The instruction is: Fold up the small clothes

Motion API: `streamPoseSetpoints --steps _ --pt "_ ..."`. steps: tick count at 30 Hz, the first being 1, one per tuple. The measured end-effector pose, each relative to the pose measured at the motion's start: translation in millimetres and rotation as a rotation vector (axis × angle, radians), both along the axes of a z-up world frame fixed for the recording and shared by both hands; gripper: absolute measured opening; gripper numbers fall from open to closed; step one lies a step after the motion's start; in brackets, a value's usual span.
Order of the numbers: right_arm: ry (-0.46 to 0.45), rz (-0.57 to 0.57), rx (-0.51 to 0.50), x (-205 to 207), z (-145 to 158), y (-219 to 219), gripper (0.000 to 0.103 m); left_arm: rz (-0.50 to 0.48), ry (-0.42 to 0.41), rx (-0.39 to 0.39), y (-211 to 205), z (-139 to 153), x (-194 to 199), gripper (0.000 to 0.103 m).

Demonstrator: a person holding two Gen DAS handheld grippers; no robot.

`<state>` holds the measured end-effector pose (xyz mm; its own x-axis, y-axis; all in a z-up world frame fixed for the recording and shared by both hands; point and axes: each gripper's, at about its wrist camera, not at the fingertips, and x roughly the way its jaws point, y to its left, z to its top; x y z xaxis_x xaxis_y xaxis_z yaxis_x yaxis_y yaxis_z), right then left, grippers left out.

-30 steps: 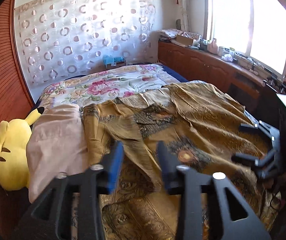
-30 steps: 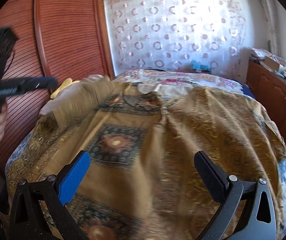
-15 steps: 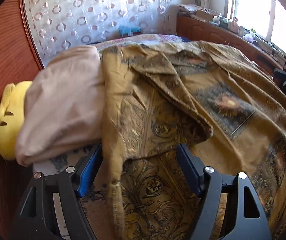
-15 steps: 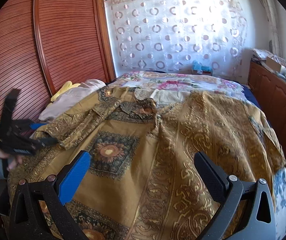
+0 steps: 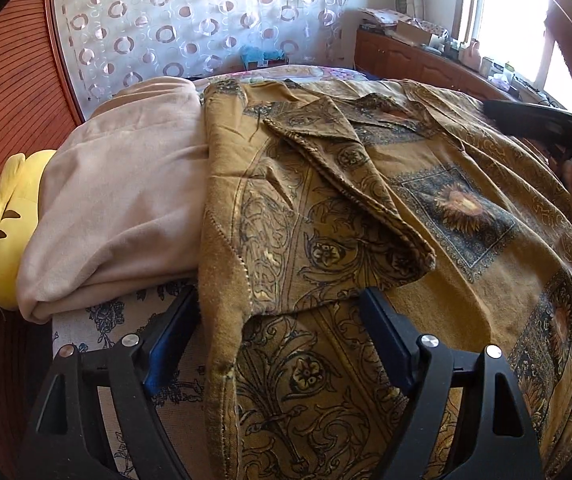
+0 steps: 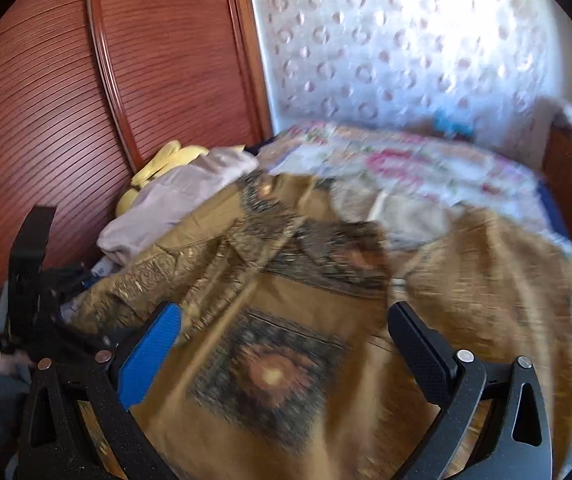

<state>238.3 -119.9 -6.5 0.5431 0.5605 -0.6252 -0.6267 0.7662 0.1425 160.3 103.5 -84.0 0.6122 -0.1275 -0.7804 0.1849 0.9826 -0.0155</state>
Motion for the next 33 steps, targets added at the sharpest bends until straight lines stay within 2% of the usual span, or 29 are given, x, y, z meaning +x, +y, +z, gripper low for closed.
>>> streamPoseSetpoints --steps 1,5,10,15,18,19,20,21,23,26,28,33 --pt "0.013 0.007 -0.004 8 -3 6 0.098 0.000 0.001 -0.002 0 0 1 0.083" --pt "0.045 0.034 -0.025 42 -14 40 0.078 0.002 0.002 -0.002 0 0 2 0.084" --pt "0.063 0.074 -0.036 70 -26 77 0.069 0.002 0.001 0.005 -1 1 2 0.084" --pt "0.096 0.082 -0.102 94 -42 101 0.056 0.002 0.001 0.003 -1 1 2 0.084" --pt "0.067 0.078 -0.124 104 -46 101 0.040 0.002 0.002 0.001 -1 1 2 0.084" --pt "0.065 0.077 -0.128 106 -47 100 0.030 0.002 0.001 0.002 -1 1 2 0.084" --pt "0.067 0.081 -0.129 108 -48 100 0.015 0.002 0.001 0.002 -1 1 2 0.084" --pt "0.069 0.090 -0.129 108 -50 96 0.007 0.002 0.001 0.002 -1 1 2 0.084" --pt "0.057 0.087 -0.126 108 -51 92 0.003 0.002 0.001 0.002 -1 1 1 0.084" --pt "0.033 0.053 -0.098 98 -47 68 0.002 0.002 0.001 0.002 -2 2 1 0.084" --pt "0.024 0.031 -0.075 78 -38 50 0.003 0.004 0.004 0.001 -1 1 1 0.084" --pt "0.015 -0.039 -0.060 46 -38 13 0.003 0.016 -0.019 -0.004 1 6 -3 0.084"
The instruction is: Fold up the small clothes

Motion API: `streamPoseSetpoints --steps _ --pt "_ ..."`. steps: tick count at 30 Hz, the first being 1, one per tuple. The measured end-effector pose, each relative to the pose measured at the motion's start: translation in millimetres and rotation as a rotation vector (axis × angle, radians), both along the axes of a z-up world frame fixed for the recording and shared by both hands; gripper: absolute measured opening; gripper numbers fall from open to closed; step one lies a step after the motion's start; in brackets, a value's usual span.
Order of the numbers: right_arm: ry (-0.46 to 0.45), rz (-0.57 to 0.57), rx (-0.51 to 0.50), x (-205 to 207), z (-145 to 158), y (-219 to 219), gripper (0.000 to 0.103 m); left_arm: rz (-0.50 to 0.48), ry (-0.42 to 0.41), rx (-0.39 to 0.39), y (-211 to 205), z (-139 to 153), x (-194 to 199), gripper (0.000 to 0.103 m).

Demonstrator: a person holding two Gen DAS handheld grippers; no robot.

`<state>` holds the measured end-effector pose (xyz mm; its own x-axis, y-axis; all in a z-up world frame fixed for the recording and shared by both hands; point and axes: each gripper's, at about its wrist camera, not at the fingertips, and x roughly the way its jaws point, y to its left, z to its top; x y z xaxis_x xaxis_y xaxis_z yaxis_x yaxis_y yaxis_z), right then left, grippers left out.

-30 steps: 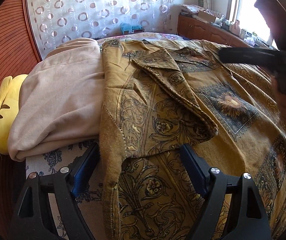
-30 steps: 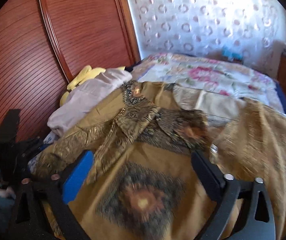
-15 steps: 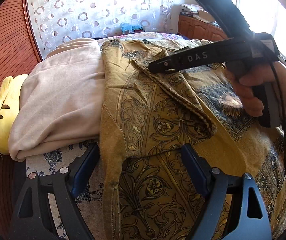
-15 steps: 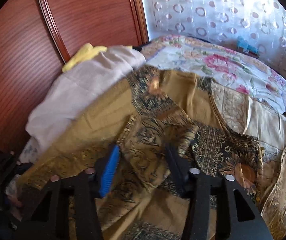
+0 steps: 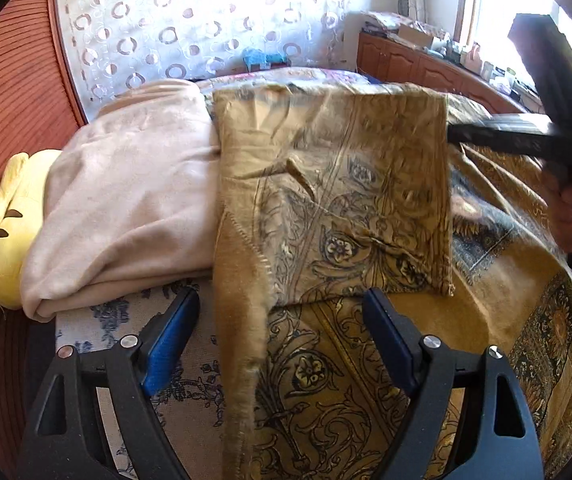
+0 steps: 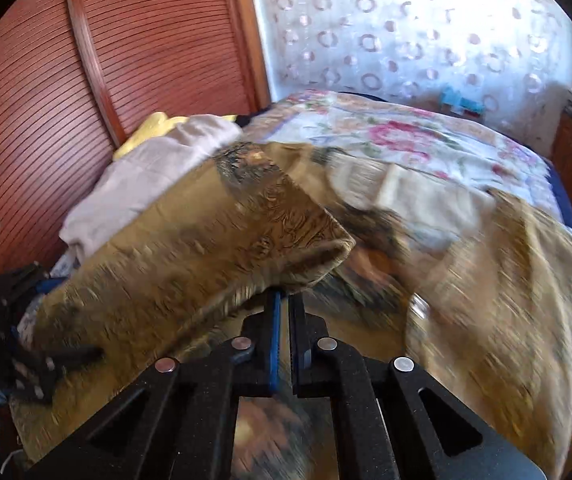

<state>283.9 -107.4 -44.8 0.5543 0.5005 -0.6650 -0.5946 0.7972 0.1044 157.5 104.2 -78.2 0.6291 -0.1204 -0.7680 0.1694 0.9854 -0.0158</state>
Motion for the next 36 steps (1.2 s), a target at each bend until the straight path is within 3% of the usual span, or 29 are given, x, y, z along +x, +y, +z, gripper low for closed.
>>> streamPoseSetpoints --steps 3,5,7,11,14,18,26,31,36 --pt "0.018 0.002 0.002 -8 -3 -12 0.007 -0.001 -0.049 -0.036 -1 13 -7 0.084" --pt "0.008 -0.021 -0.012 -15 1 -18 0.025 -0.016 -0.069 -0.059 -6 21 -9 0.084" --pt "0.001 -0.031 0.006 -19 5 -28 0.027 -0.032 -0.083 -0.059 -16 27 -9 0.084" --pt "-0.048 -0.101 -0.003 -33 8 -58 0.051 -0.084 -0.090 -0.070 -43 34 0 0.084" --pt "-0.052 -0.146 0.008 -40 8 -86 0.057 -0.112 -0.094 -0.069 -64 39 10 0.084" --pt "-0.058 -0.247 0.013 -50 8 -139 0.058 -0.149 -0.077 -0.098 -85 43 23 0.084" --pt "-0.008 -0.461 0.049 -54 1 -236 0.058 -0.181 -0.008 -0.077 -128 27 40 0.084" --pt "0.069 -0.530 0.082 -43 -9 -267 0.058 -0.206 0.021 -0.046 -149 18 45 0.084" --pt "0.141 -0.533 0.115 -34 -20 -272 0.058 -0.222 0.044 0.007 -164 7 47 0.084"
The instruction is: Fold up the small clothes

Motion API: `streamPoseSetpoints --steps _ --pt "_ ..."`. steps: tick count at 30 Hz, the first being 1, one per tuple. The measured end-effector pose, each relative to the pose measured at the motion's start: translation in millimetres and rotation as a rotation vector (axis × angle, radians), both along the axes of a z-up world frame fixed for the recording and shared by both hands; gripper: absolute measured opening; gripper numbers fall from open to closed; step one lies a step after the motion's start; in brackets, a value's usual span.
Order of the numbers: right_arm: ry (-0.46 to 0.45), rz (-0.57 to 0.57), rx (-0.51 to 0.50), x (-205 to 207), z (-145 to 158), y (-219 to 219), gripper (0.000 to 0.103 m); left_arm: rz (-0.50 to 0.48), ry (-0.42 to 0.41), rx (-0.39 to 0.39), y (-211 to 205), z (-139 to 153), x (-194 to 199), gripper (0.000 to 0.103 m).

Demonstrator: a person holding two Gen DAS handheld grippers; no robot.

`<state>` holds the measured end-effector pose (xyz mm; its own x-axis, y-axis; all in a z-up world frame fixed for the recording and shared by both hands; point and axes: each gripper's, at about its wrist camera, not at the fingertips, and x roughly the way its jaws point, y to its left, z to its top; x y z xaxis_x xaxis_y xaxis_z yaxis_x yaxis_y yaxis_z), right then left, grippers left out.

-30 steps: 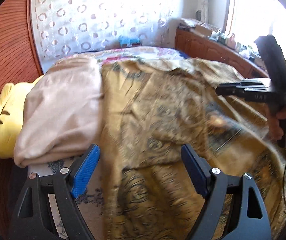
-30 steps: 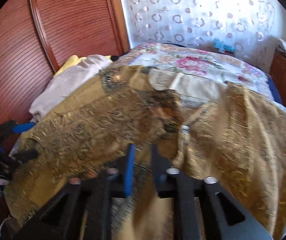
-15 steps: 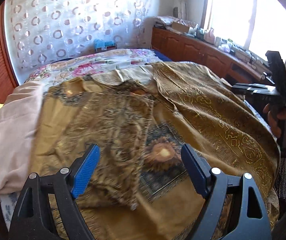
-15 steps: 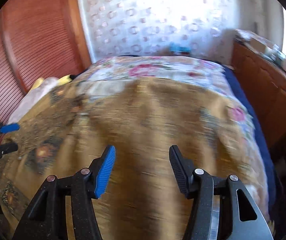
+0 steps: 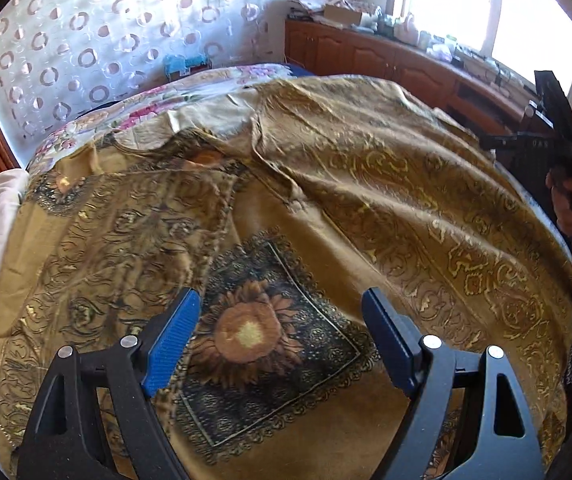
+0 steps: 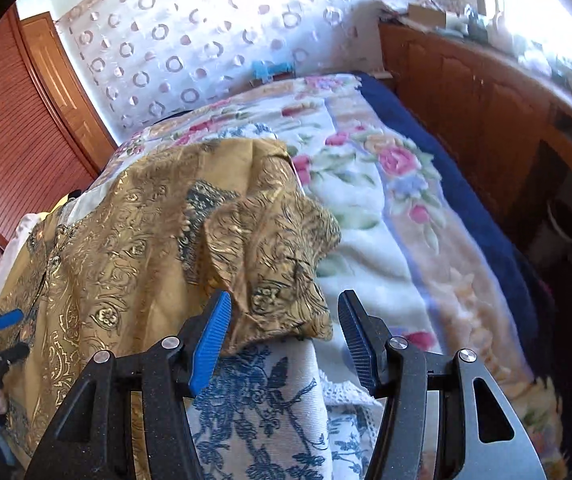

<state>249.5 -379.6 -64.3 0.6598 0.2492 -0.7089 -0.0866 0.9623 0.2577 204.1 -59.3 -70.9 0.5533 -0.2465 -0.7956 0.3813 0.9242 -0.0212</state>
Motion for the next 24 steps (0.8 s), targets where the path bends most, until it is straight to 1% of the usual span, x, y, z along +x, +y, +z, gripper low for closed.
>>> streamPoseSetpoints --steps 3,4,7,8,9,11,12,13,15,17,19,22,24 --pt "0.024 0.017 0.010 4 0 2 0.058 -0.010 -0.024 0.054 -7 -3 -3 0.085" --pt "0.030 0.017 0.011 9 6 -13 0.058 -0.018 -0.033 0.052 -7 -3 -6 0.085" --pt "0.036 0.019 0.014 10 9 -18 0.058 -0.021 -0.038 0.043 -5 -3 -7 0.085" --pt "0.037 0.024 0.017 12 9 -20 0.051 -0.022 -0.037 0.041 -4 -3 -8 0.085" --pt "0.038 0.033 0.019 11 10 -21 0.046 -0.023 -0.038 0.042 -5 -3 -8 0.086" --pt "0.029 0.048 0.002 14 6 -19 0.030 -0.022 -0.040 0.045 -6 -3 -7 0.086" --pt "0.008 0.050 -0.047 12 10 -14 0.027 -0.021 -0.041 0.045 -7 -3 -6 0.086" --pt "-0.011 0.051 -0.095 13 8 -9 0.020 -0.022 -0.040 0.044 -7 -3 -6 0.086" --pt "-0.060 0.067 -0.150 9 16 0 0.010 -0.022 -0.040 0.045 -7 -3 -6 0.086" --pt "-0.121 0.061 -0.185 3 28 6 0.008 -0.022 -0.039 0.044 -7 -3 -6 0.086" --pt "-0.201 0.067 -0.211 -8 44 16 0.008 -0.022 -0.040 0.044 -7 -3 -6 0.086" --pt "-0.305 0.144 -0.211 -28 63 39 0.008 -0.022 -0.040 0.045 -7 -3 -6 0.086" --pt "-0.337 0.224 -0.208 -39 67 57 0.008 -0.022 -0.040 0.045 -7 -3 -6 0.086"
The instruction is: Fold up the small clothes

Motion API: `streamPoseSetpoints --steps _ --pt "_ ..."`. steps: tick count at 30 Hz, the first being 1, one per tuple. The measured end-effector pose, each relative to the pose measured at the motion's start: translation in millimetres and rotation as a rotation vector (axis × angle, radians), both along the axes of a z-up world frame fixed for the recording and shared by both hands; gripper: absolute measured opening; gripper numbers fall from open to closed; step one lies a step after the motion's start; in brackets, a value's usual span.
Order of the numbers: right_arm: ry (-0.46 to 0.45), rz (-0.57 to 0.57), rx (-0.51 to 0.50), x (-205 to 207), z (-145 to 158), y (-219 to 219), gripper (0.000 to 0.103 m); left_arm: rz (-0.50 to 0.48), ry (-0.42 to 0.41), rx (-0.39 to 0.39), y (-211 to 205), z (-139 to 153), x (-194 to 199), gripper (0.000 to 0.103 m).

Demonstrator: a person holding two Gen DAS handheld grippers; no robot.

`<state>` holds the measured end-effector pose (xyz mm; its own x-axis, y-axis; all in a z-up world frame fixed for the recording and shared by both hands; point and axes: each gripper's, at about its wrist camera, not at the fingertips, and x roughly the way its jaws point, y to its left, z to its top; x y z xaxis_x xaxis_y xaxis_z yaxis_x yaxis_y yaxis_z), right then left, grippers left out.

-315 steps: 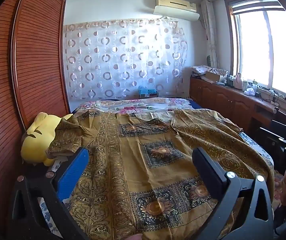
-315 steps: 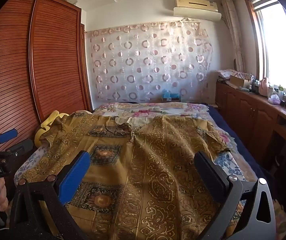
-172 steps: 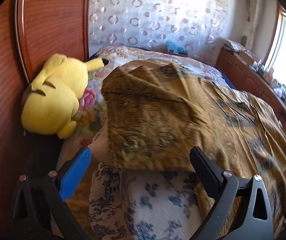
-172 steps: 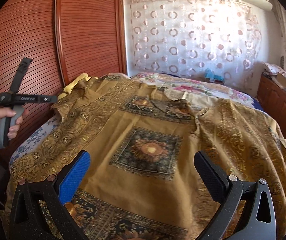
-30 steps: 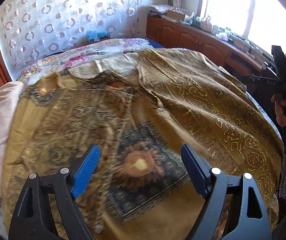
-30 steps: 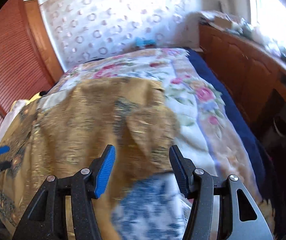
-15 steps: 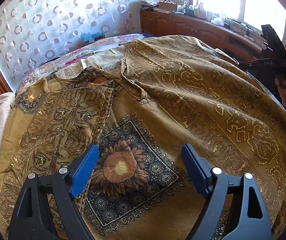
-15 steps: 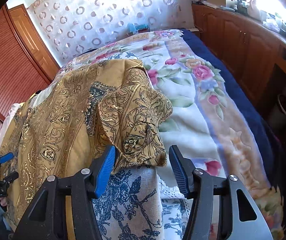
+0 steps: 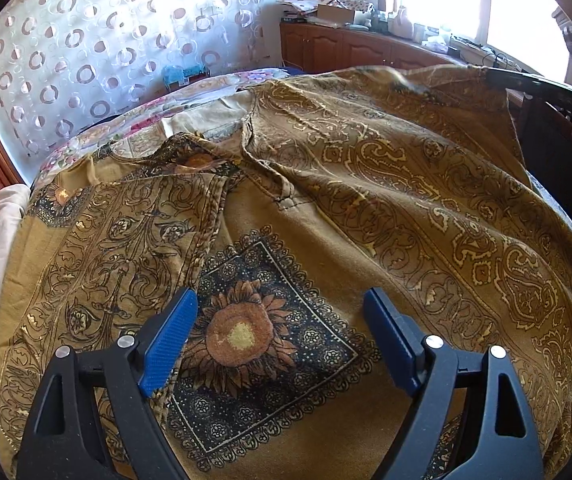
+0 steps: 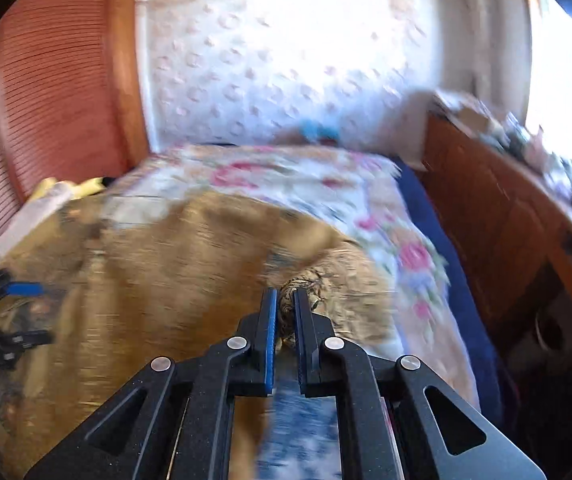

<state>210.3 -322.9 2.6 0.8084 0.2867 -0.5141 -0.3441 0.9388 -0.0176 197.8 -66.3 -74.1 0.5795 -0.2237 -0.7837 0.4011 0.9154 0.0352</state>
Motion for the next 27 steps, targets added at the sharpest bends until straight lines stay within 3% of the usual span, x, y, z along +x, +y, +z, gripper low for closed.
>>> streamPoseSetpoints --steps 3,7,10,15,21,27 --pt "0.042 0.077 -0.023 -7 -9 21 0.008 0.000 0.000 -0.001 0 0 -1 0.086" --pt "0.132 0.097 -0.043 -4 -33 24 0.009 0.000 0.001 -0.001 0 0 0 0.086" --pt "0.150 0.076 -0.016 -5 -38 9 0.038 0.000 0.001 -0.001 0 0 0 0.086" --pt "0.113 -0.013 0.056 -18 -31 -29 0.056 0.000 0.001 -0.002 1 0 0 0.086" --pt "0.135 -0.142 0.110 6 -38 -61 0.058 0.009 -0.011 0.001 -1 3 -4 0.086" --pt "0.144 -0.217 0.175 32 -41 -66 0.058 -0.010 -0.066 -0.115 4 43 -27 0.086"
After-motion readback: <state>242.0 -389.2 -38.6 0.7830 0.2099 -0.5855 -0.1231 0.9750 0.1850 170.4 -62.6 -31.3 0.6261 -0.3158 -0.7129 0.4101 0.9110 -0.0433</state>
